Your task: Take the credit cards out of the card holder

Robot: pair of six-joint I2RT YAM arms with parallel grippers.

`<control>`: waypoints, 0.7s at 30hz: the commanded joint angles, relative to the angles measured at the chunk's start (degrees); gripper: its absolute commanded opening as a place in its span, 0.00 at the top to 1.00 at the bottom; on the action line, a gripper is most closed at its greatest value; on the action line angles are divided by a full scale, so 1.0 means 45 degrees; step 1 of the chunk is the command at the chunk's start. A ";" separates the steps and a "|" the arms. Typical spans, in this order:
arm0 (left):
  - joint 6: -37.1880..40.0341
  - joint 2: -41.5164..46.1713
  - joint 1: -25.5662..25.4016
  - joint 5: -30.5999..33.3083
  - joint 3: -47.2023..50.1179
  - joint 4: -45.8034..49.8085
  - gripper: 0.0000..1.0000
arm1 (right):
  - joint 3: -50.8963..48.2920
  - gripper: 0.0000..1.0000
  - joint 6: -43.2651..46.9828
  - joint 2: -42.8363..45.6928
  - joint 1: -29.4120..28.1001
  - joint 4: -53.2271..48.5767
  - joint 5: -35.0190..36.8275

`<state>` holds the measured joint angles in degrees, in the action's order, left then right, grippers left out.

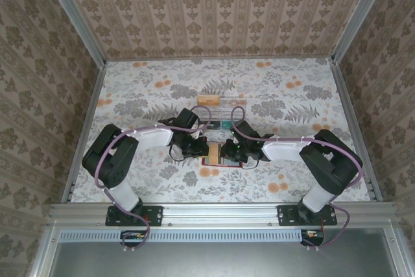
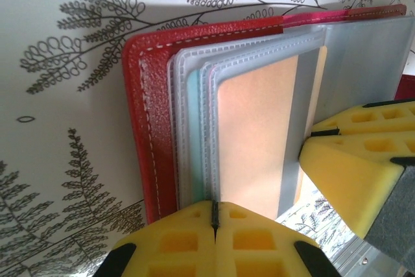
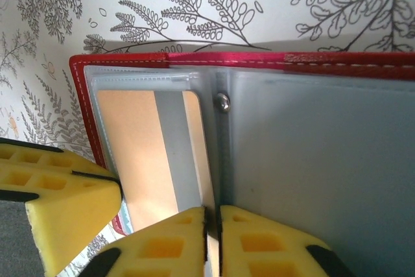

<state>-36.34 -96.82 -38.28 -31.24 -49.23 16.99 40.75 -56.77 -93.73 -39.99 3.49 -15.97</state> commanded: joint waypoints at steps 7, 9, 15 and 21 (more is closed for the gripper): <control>0.0223 -0.0287 -0.0069 0.0634 -0.0163 0.0887 1.00 | -0.0470 1.00 -0.0116 0.0293 0.0227 0.0043 -0.0223; 0.0189 -0.0302 -0.0029 0.0650 -0.0136 0.0887 1.00 | -0.0611 1.00 -0.0054 0.0495 0.0348 -0.0055 -0.0226; 0.0146 -0.0332 -0.0008 0.0654 -0.0043 0.0872 1.00 | -0.0959 1.00 0.0100 0.1076 0.0641 -0.0403 -0.0156; 0.0128 -0.0348 -0.0018 0.0579 -0.0060 0.0793 1.00 | -0.1087 0.91 0.0134 0.1000 0.0665 0.0142 -0.0459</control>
<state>-36.34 -96.82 -38.28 -30.63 -49.60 17.78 36.84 -57.04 -89.71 -37.26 3.75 -16.88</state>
